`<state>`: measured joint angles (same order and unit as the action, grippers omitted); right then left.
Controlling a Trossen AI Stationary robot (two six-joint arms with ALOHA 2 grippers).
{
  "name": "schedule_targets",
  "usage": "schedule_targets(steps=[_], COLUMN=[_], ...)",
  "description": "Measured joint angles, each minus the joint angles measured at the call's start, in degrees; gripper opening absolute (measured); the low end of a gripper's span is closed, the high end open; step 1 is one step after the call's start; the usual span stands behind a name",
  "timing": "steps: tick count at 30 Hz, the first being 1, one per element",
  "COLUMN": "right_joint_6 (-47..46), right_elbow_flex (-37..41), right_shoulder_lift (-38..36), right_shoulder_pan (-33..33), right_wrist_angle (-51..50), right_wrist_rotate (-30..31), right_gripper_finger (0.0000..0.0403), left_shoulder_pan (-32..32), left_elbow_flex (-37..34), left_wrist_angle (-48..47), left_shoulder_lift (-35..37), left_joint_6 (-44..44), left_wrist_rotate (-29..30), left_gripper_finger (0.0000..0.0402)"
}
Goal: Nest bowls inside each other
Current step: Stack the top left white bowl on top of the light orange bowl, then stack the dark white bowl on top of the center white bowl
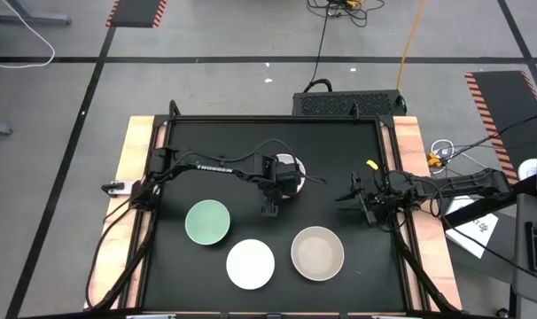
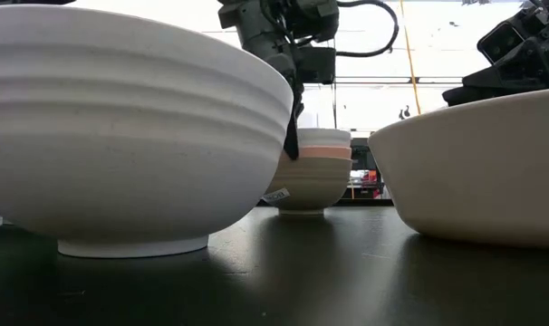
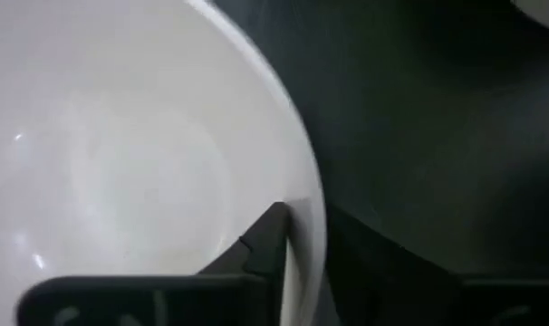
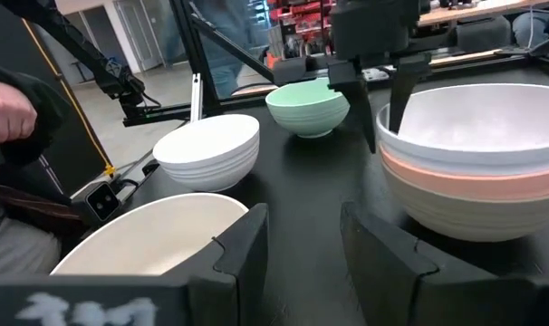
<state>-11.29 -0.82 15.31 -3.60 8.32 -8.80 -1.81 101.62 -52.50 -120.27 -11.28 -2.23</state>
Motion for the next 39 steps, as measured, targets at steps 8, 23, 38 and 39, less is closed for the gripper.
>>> schedule_targets(steps=[8, 23, 38, 39], right_joint_6=[0.0, -0.01, 0.0, -0.01], right_elbow_flex=[0.0, 0.0, 0.0, 0.0], right_shoulder_lift=[0.0, 0.13, 0.13, 0.14], right_shoulder_pan=[-0.02, -0.02, 0.0, 0.0], right_wrist_angle=[0.0, -0.03, -0.04, -0.04], right_wrist_rotate=[-0.02, -0.02, -0.02, -0.02], right_gripper_finger=[0.0132, 0.0132, 0.0132, 0.0132], left_shoulder_pan=[-1.3, -1.55, -2.0, -2.07], left_elbow_flex=[0.0, 0.07, 0.22, 0.61], left_wrist_angle=[0.2, 1.53, -1.42, -1.68], left_shoulder_lift=[0.02, 0.22, 0.24, 0.24], left_joint_6=[0.5, 1.3, 1.53, 1.46], left_wrist_rotate=[-0.35, -2.77, -2.29, -2.26], left_gripper_finger=[0.016, 0.0245, 0.029, 0.0292])
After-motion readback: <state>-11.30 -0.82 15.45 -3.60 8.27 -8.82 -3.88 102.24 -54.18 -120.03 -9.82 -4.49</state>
